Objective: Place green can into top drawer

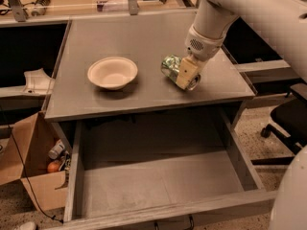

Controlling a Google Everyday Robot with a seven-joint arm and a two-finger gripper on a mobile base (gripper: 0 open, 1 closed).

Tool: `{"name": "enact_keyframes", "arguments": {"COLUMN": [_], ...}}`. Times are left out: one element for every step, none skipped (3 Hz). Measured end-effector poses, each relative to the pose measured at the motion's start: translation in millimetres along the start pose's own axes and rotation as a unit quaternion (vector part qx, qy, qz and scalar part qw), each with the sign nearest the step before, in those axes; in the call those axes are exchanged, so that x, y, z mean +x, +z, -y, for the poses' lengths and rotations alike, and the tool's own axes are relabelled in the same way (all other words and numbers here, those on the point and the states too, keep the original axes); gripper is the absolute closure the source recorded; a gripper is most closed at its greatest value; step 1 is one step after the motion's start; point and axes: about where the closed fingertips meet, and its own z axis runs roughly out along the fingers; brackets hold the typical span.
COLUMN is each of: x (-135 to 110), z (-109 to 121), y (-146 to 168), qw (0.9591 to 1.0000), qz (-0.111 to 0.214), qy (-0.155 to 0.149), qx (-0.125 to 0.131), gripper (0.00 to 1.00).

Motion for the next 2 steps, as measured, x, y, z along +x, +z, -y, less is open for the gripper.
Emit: {"name": "enact_keyframes", "arguments": {"x": [4,16], "z": [-6,-25], "y": [-26,-57], "qw": [0.9994,0.9950], "qz": [0.024,0.059], "qy": [-0.024,-0.081], "qx": [-0.001,0.001], "gripper": [1.00,1.00]}}
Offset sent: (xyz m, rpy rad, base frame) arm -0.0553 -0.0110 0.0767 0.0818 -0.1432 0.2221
